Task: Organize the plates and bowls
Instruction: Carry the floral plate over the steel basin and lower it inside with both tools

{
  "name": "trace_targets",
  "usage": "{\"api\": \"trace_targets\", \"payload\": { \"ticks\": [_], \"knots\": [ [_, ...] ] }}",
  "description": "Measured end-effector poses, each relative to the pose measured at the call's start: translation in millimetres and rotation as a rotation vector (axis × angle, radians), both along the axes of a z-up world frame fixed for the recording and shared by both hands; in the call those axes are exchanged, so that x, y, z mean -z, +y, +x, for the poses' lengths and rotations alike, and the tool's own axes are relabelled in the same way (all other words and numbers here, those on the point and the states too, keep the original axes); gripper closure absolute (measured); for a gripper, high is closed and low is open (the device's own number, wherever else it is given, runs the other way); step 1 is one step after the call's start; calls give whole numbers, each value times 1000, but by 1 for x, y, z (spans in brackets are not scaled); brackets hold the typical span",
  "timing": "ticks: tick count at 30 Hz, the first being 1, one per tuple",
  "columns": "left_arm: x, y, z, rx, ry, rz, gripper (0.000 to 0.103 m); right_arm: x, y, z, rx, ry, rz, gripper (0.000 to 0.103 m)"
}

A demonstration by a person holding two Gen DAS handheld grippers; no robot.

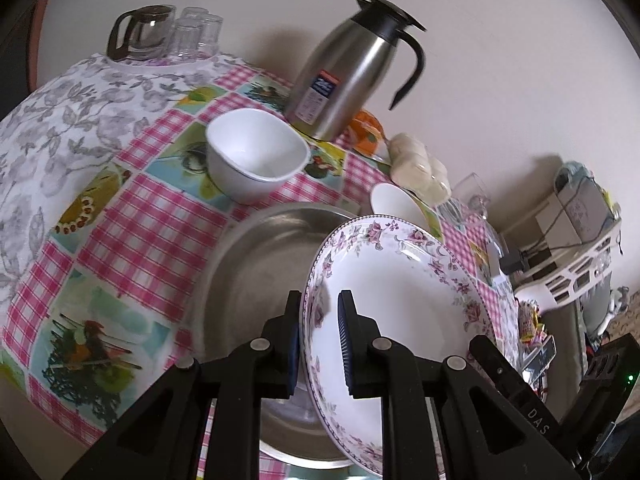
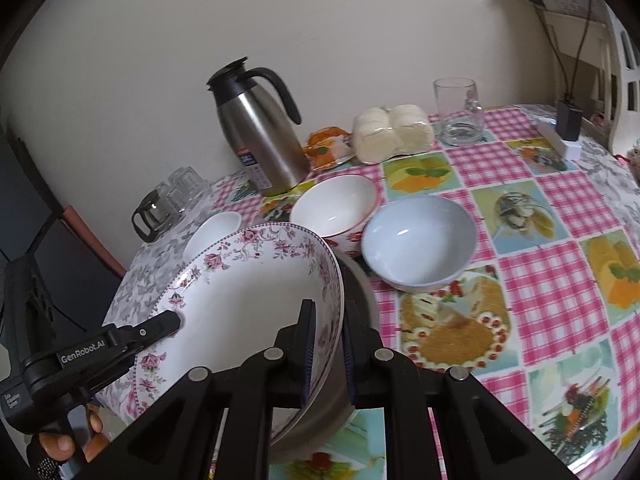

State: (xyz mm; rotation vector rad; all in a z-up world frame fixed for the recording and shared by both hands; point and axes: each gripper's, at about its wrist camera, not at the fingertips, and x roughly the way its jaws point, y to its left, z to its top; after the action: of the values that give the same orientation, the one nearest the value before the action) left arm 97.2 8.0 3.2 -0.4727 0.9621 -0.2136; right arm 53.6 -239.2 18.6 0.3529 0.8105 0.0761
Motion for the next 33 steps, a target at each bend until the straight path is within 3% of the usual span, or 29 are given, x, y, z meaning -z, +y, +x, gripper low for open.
{"api": "trace_targets", "payload": {
  "ticks": [14,33],
  "knots": [
    [22,20,22,-31,50,-7,86,24,21,20,-22,48,-8,87],
    [58,8,42,-5,109,15,85,57,18,35,26,122,-35,86]
  ]
}}
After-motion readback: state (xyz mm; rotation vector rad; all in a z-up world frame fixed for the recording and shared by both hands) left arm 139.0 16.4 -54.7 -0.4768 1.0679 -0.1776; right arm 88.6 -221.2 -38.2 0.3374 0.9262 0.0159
